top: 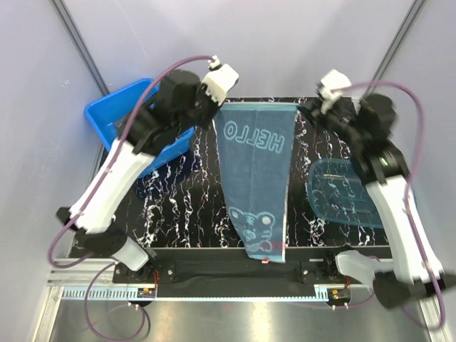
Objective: Fold and stack the towels
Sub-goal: Flatten out the crumpled towel
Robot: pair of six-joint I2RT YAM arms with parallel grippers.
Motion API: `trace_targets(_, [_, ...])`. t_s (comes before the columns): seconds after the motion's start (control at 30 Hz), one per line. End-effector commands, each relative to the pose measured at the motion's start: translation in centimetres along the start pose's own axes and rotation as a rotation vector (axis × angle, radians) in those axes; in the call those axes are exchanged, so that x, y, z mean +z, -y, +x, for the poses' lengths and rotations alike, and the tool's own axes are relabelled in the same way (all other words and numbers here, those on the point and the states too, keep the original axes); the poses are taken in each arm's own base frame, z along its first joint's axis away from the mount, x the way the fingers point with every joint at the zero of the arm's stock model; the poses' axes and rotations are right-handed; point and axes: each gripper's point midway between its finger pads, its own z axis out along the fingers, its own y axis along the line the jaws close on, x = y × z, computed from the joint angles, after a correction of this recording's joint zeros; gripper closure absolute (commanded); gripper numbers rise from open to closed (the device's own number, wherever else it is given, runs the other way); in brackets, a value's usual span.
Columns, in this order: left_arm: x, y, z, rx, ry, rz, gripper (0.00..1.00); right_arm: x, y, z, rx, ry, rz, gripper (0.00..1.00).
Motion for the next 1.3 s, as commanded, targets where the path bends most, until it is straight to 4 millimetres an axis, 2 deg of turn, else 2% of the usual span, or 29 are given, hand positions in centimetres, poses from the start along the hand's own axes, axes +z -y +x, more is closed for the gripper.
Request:
trace_targets(0.0, [5.4, -4.8, 3.2, 0.044, -0.100, -0.086, 1.00, 6.0, 4.9, 5.1, -0.069, -0.103, 0.116, 1.00])
trace_targets(0.07, [8.5, -6.4, 4.1, 0.055, -0.116, -0.111, 1.00, 8.5, 6.0, 7.3, -0.079, -0.128, 0.115, 1.00])
trace_targets(0.1, [11.3, -7.8, 6.0, 0.050, -0.163, -0.127, 1.00, 10.8, 6.9, 9.7, -0.077, -0.151, 0.111, 1.00])
trace_targets(0.13, [12.9, -8.6, 6.8, 0.051, -0.173, -0.137, 1.00, 11.6, 8.3, 10.4, -0.072, -0.153, 0.120, 1.00])
trace_targets(0.17, [14.1, -9.9, 6.1, 0.042, -0.141, -0.162, 1.00, 12.6, 9.2, 11.5, -0.061, -0.164, 0.119, 1.00])
trace_targets(0.2, [16.9, -10.7, 8.4, 0.036, -0.187, -0.160, 1.00, 14.5, 10.1, 14.7, -0.031, -0.207, 0.110, 1.00])
trace_targets(0.23, [18.0, -11.2, 8.8, 0.044, -0.185, -0.168, 1.00, 15.3, 11.7, 14.8, -0.033, -0.200, 0.124, 1.00])
trace_targets(0.27, [19.3, -11.8, 8.5, 0.052, -0.151, -0.183, 1.00, 16.2, 12.3, 15.8, -0.032, -0.214, 0.115, 1.00])
trace_targets(0.3, [21.2, -12.0, 10.1, 0.060, -0.170, -0.175, 1.00, 17.7, 12.4, 19.5, -0.003, -0.277, 0.093, 1.00])
trace_targets(0.33, [22.4, -12.5, 9.8, 0.076, -0.138, -0.193, 1.00, 18.6, 13.3, 19.1, -0.019, -0.263, 0.093, 1.00])
trace_targets(0.4, [24.6, -12.8, 11.4, 0.075, -0.154, -0.201, 1.00, 20.2, 13.3, 22.0, 0.004, -0.301, 0.067, 1.00])
trace_targets(0.5, [26.1, -12.9, 12.3, 0.072, -0.147, -0.196, 1.00, 21.6, 13.4, 22.8, 0.002, -0.283, 0.043, 1.00])
trace_targets(0.6, [26.2, -13.2, 12.8, 0.075, -0.154, -0.206, 1.00, 22.0, 13.7, 23.2, 0.003, -0.287, 0.044, 1.00])
trace_targets(0.67, [25.6, -12.7, 13.5, 0.066, -0.175, -0.195, 1.00, 21.7, 13.6, 22.0, 0.025, -0.282, 0.043, 1.00])
trace_targets(0.7, [23.8, -12.8, 11.7, 0.070, -0.144, -0.217, 1.00, 20.9, 13.3, 20.5, 0.037, -0.278, 0.043, 1.00])
trace_targets(0.73, [21.6, -12.6, 10.5, 0.078, -0.118, -0.239, 1.00, 19.8, 12.7, 17.8, 0.039, -0.257, 0.043, 1.00])
trace_targets(0.77, [22.1, -12.1, 11.8, 0.083, -0.143, -0.228, 1.00, 19.7, 12.6, 18.3, 0.043, -0.268, 0.045, 1.00])
trace_targets(0.8, [19.1, -12.0, 8.7, 0.089, -0.078, -0.241, 1.00, 18.1, 11.9, 14.6, 0.025, -0.231, 0.052, 1.00])
trace_targets(0.83, [17.7, -11.6, 8.0, 0.100, -0.068, -0.234, 1.00, 17.0, 11.0, 14.3, 0.035, -0.233, 0.038, 1.00])
trace_targets(0.87, [16.5, -10.8, 8.2, 0.107, -0.074, -0.224, 1.00, 15.9, 10.2, 12.8, 0.029, -0.213, 0.032, 1.00])
trace_targets(0.9, [13.2, -10.5, 5.4, 0.114, -0.011, -0.240, 1.00, 13.4, 9.6, 9.0, -0.001, -0.160, 0.042, 1.00])
trace_targets(0.97, [10.5, -8.9, 5.2, 0.129, -0.006, -0.215, 1.00, 10.9, 7.4, 8.0, 0.008, -0.149, 0.019, 1.00])
trace_targets(1.0, [7.2, -8.2, 2.9, 0.136, 0.064, -0.218, 1.00, 8.1, 6.5, 4.8, -0.016, -0.092, 0.027, 1.00])
trace_targets(1.03, [6.1, -7.1, 3.5, 0.147, 0.059, -0.195, 1.00, 7.0, 5.0, 5.6, 0.003, -0.099, -0.002, 1.00])
trace_targets(1.07, [4.7, -6.2, 3.0, 0.157, 0.079, -0.175, 1.00, 5.7, 4.1, 4.8, -0.002, -0.079, -0.013, 1.00])
trace_targets(1.1, [1.7, -4.5, 1.2, 0.174, 0.149, -0.138, 1.00, 3.1, 3.1, 2.3, -0.027, -0.024, -0.005, 1.00])
trace_targets(1.17, [-0.7, -2.2, 1.3, 0.216, 0.164, -0.084, 1.00, 1.0, 1.0, 2.0, -0.007, 0.001, -0.042, 1.00])
trace_targets(1.2, [-3.2, -0.7, 0.0, 0.225, 0.224, -0.057, 1.00, -1.3, 0.0, -0.1, -0.030, 0.059, -0.038, 1.00])
trace_targets(1.27, [-5.5, 0.9, -0.1, 0.222, 0.239, -0.009, 1.00, -3.1, -1.6, -1.3, -0.017, 0.106, -0.068, 1.00])
